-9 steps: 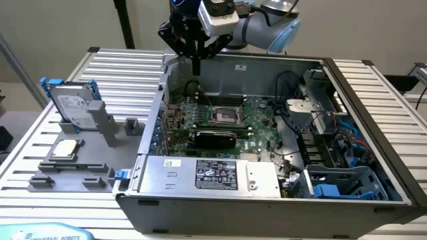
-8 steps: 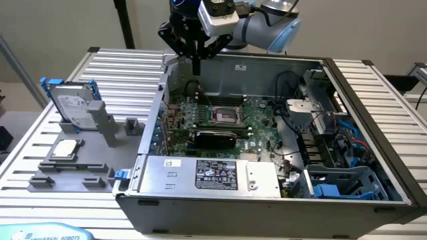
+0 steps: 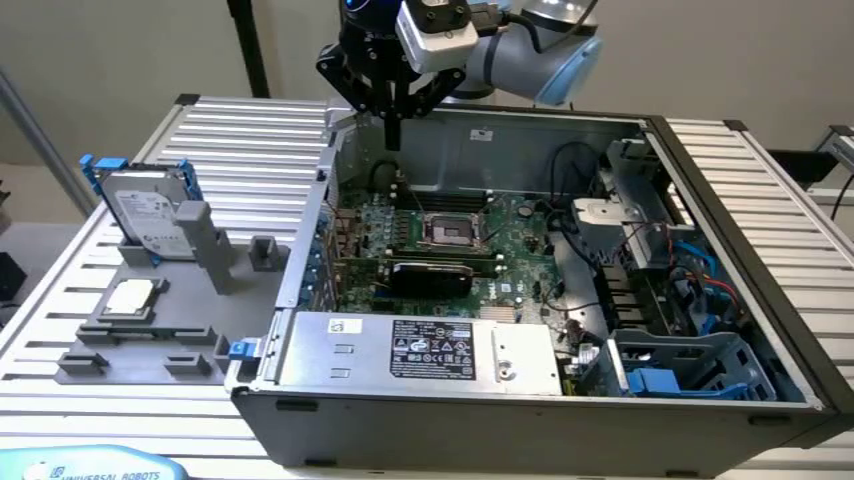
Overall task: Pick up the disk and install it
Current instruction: 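Reach for the disk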
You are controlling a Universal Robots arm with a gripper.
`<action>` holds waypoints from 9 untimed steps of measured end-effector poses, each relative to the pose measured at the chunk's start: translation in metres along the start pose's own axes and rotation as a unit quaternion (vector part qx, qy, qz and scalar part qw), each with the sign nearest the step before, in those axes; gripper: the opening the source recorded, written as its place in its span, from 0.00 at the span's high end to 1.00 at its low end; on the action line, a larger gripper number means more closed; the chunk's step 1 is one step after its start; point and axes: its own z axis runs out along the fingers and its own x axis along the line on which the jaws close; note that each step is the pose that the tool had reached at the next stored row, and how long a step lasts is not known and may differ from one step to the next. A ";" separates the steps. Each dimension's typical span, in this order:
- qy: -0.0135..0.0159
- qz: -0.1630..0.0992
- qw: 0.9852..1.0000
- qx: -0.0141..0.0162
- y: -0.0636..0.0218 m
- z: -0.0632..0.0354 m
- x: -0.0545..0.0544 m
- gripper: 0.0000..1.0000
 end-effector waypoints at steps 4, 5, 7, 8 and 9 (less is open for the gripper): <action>0.000 0.000 1.000 0.000 0.0000 0.0000 0.000 0.89; 0.000 0.000 1.000 0.000 0.0000 0.0000 0.000 0.89; 0.000 0.000 1.000 0.000 0.0000 0.0000 0.000 0.89; 0.000 0.000 1.000 0.000 0.0000 0.0000 0.000 0.89; 0.000 0.000 1.000 0.000 0.0000 0.0000 0.000 0.89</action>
